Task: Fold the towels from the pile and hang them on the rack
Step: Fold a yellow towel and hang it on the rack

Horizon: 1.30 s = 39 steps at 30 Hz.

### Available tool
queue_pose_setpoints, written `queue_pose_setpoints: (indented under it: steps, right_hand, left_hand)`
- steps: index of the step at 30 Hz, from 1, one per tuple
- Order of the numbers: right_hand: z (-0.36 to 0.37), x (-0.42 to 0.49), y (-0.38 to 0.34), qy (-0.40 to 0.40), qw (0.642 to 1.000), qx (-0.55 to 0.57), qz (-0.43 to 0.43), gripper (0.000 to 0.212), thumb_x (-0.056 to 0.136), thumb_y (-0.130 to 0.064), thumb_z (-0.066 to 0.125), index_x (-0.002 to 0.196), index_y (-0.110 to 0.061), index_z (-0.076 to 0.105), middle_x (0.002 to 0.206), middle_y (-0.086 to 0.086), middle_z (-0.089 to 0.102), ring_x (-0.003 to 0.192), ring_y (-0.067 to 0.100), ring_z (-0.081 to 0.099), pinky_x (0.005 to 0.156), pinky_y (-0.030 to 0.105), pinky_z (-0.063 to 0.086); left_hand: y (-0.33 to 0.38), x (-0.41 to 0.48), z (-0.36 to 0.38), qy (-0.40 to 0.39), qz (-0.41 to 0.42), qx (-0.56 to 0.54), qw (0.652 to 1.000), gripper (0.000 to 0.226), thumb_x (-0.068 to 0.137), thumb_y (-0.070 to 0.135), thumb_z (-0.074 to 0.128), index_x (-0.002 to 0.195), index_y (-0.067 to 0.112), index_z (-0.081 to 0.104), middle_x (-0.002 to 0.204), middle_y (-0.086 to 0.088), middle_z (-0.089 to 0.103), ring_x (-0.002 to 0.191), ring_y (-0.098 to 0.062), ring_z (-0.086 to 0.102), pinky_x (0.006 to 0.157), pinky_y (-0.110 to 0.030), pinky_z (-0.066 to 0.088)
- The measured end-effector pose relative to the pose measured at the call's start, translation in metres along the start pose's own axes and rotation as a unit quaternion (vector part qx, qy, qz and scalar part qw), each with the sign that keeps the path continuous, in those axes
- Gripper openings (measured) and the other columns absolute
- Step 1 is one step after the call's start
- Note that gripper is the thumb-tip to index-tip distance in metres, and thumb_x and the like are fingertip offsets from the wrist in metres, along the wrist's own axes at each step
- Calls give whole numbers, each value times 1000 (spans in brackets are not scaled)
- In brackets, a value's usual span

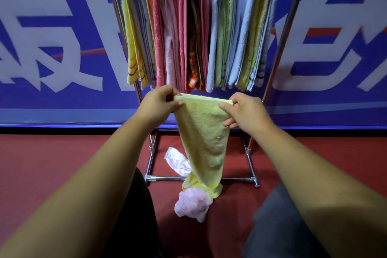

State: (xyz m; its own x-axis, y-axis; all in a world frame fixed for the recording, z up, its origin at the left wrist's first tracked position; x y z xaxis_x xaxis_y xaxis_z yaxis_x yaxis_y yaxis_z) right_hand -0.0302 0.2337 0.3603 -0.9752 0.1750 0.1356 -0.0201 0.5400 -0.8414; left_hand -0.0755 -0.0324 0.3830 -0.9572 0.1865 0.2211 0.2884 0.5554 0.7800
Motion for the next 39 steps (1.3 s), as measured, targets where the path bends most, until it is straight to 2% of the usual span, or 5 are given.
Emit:
queue_pose_setpoints:
  steps: [9,14,25,33,39]
  right_hand:
    - [-83,-17,-114,70,993,-3,-90,21,96,-35,80,87,-19,69,66,12,73,59,26,76,60,53,66]
    - [-122,-14,-174,115,988,38,-99,20,94,-35,82,91,-18,71,80,10,70,54,20,66,48,33,60]
    - [-146,-6,-257,24,939,337,-64,15,105,-10,68,117,-3,62,119,22,72,93,26,82,86,40,67]
    - [-177,-9,-275,105,968,214,-74,23,100,-24,76,117,-10,72,102,12,77,71,13,73,62,28,60]
    - [-196,-9,-276,152,970,180,-65,21,92,-30,81,102,-11,76,99,5,77,89,18,75,76,31,62]
  left_hand:
    - [106,2,-81,85,70,-28,994,22,92,12,79,103,30,73,99,0,73,93,-19,72,85,-46,65]
    - [163,8,-128,117,84,-63,988,17,94,18,79,109,25,79,99,4,78,97,-17,74,91,-46,64]
    - [228,13,-186,140,43,-169,975,15,102,31,70,103,16,73,108,-9,74,106,-29,71,95,-48,63]
    - [238,20,-194,167,-42,-199,965,33,99,36,74,122,13,71,114,-12,72,100,-31,72,91,-47,65]
    - [247,21,-193,180,-66,-176,966,40,96,39,77,120,8,69,109,-12,71,95,-31,73,91,-46,65]
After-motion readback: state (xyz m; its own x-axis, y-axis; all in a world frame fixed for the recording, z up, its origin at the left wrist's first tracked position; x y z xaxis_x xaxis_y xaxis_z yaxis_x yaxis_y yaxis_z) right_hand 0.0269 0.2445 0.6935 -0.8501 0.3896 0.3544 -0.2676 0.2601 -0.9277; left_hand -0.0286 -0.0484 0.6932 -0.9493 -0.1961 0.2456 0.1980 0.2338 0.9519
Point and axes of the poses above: each hand's wrist, its own x-axis towards the middle knuckle, its own z-axis out of the palm, y = z × x, the point moved 10 cm from there along x, towards the middle knuckle
